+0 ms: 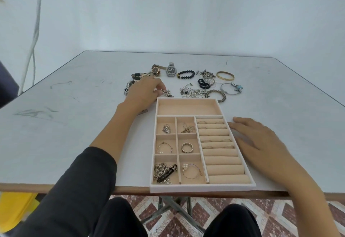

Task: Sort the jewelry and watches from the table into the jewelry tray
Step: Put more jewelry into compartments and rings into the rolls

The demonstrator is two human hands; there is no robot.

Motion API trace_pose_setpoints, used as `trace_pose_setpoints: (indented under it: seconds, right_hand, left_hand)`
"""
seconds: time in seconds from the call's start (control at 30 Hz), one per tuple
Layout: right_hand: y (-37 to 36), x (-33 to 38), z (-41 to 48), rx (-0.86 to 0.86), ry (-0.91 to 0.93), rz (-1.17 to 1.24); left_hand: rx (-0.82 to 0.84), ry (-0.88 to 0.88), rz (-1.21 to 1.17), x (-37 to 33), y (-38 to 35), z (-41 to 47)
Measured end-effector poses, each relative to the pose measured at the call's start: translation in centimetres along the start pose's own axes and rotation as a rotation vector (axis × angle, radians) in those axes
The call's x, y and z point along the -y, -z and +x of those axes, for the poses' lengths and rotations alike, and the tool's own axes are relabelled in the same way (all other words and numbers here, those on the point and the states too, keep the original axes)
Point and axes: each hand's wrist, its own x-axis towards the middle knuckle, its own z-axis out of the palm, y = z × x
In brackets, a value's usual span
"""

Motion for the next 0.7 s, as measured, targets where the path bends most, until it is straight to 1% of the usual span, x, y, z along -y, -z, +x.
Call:
trace_pose_setpoints:
  seconds: [0.07,0.13,0.2,0.37,0.53,0.7]
  right_hand:
    - [1.5,0.1,1.4,-0.018,-0.033,0.107]
    - [3.1,0.6,3.7,-0.084,-0.063,0.204]
    - [4.1,1.4,6.7,-0.132,-0.064,0.225]
    - [3.4,3.3,14.7,-0.061,-0.027,0.073]
    - [1.0,4.2,18.7,0.022,-0.014,-0.036]
    - [-0.4,4.2,19.9,-0.015,-0.035,-0.028]
  left_hand:
    - [-0.017,-0.006,-0.043,0.2,0.0,-0.1]
    - [-0.022,-0.006,-0.077,0.4,-0.1,-0.2]
    - [-0.027,-0.007,-0.104,0.5,-0.1,-0.2]
    - [-0.028,-0.029,-0.128,0.5,-0.2,-0.3]
    - [-0.060,-0.041,-0.143,0.3,-0.1,-0.2]
    - [-0.075,-0.056,-0.132,-0.1,0.4,-0.2]
